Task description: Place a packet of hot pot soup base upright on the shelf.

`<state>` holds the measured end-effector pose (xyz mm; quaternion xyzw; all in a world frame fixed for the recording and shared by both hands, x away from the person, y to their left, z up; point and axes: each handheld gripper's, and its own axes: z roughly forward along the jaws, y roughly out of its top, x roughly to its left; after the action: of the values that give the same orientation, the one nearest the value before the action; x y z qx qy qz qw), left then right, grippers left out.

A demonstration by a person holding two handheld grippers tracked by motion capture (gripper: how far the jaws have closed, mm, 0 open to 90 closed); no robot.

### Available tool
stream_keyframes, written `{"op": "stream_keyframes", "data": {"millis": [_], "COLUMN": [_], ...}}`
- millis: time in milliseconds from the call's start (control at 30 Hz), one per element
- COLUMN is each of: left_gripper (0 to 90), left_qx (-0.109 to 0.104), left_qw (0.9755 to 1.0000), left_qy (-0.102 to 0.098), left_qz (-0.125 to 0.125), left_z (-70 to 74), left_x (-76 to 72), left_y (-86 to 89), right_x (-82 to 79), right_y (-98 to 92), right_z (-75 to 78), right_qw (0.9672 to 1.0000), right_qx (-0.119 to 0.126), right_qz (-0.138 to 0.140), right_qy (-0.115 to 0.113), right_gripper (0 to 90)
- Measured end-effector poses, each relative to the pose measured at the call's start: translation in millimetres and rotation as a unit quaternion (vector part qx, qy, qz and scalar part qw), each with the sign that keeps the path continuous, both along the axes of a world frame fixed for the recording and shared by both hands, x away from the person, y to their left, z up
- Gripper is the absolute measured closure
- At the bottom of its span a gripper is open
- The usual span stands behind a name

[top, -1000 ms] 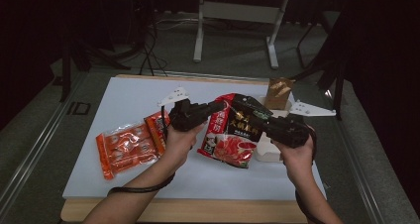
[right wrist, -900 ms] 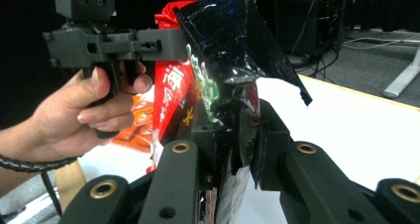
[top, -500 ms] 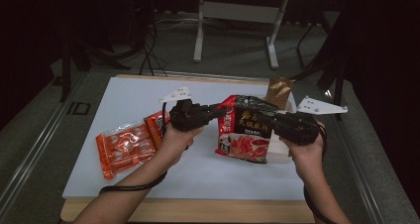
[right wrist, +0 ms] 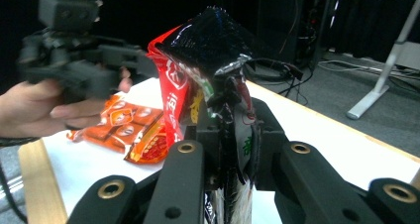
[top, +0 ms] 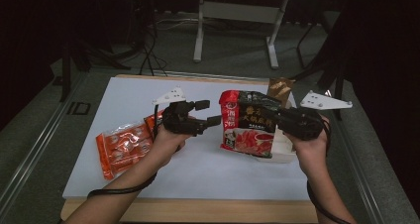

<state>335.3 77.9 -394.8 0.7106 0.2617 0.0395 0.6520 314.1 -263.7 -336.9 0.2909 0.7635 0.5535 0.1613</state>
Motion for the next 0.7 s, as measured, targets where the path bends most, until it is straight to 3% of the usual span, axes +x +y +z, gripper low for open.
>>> {"op": "stream_keyframes", "data": {"millis": [167, 267, 433, 700], "left_gripper": [12.9, 1.1, 1.0, 1.1], "left_qx": [0.017, 0.030, 0.060, 0.070], "left_qw": [0.9995, 0.9992, 0.9978, 0.9974], "left_qy": [-0.019, -0.017, -0.024, -0.014], "left_qz": [0.021, 0.019, 0.014, 0.013], "left_z": [-2.1, -4.2, -12.2, -33.1], "left_x": [-8.9, -12.8, -23.4, -33.5], "left_y": [8.4, 12.5, 18.1, 28.7], "right_x": [9.1, 15.6, 26.4, 42.3], "right_y": [-5.8, -9.7, -17.0, -29.2], "right_z": [4.4, 8.2, 14.7, 22.3], "right_qw": [0.9999, 0.9997, 0.9992, 0.9983], "right_qx": [0.006, 0.007, 0.003, 0.008], "right_qz": [-0.012, -0.022, -0.038, -0.055], "right_qy": [-0.001, -0.004, -0.010, -0.014], "right_gripper": [78.9, 78.8, 78.9, 78.8]}}
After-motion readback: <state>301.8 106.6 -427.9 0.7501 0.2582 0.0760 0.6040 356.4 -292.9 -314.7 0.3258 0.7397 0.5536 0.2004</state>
